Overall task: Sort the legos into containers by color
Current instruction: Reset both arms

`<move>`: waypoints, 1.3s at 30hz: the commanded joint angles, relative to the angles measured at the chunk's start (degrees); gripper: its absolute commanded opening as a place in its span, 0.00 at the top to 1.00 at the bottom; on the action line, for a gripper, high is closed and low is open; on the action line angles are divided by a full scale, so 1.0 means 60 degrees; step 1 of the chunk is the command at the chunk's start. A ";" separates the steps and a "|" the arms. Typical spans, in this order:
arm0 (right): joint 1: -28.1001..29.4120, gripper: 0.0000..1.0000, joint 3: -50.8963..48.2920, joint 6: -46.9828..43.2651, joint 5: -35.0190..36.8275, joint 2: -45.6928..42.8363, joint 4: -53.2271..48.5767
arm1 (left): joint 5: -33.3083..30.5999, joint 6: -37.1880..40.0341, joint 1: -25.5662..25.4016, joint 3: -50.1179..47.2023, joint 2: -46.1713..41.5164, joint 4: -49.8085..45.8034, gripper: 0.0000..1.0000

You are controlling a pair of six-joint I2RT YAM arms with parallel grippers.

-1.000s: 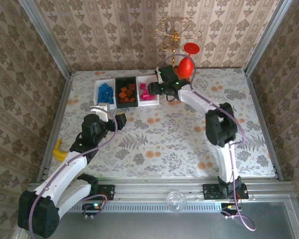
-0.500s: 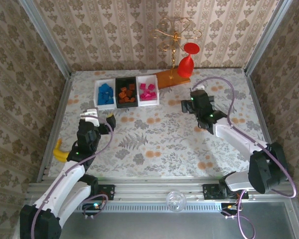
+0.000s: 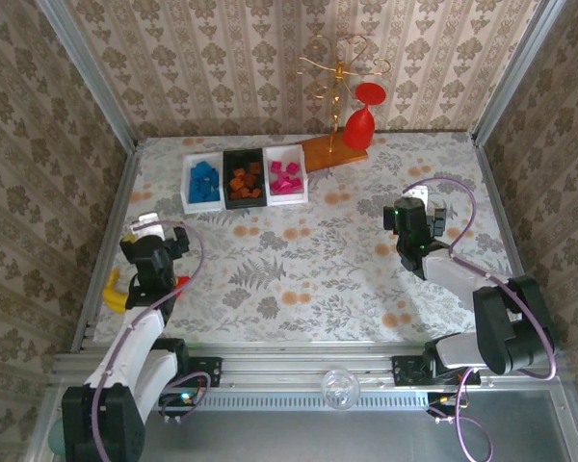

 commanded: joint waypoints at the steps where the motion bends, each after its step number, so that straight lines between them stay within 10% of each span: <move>1: -0.0166 0.00 -0.0272 -0.0518 -0.0346 0.0320 0.1447 | 0.0431 0.0601 0.0361 -0.0184 0.0479 0.1134 0.00; 19: -0.1169 0.00 -0.0884 -0.0608 -0.3259 0.1210 0.3429 | 0.2306 0.1292 0.0943 -0.0605 0.4203 0.5594 0.00; 33: -0.1273 0.00 -0.2854 -0.1032 -0.4662 0.1358 0.7016 | 0.3977 0.2040 0.0495 -0.0185 0.4330 0.4794 0.00; 39: -0.1495 0.00 -0.2355 -0.0822 -0.4830 0.1539 0.6270 | 0.4279 0.1359 0.0465 -0.0771 0.6167 0.8164 0.00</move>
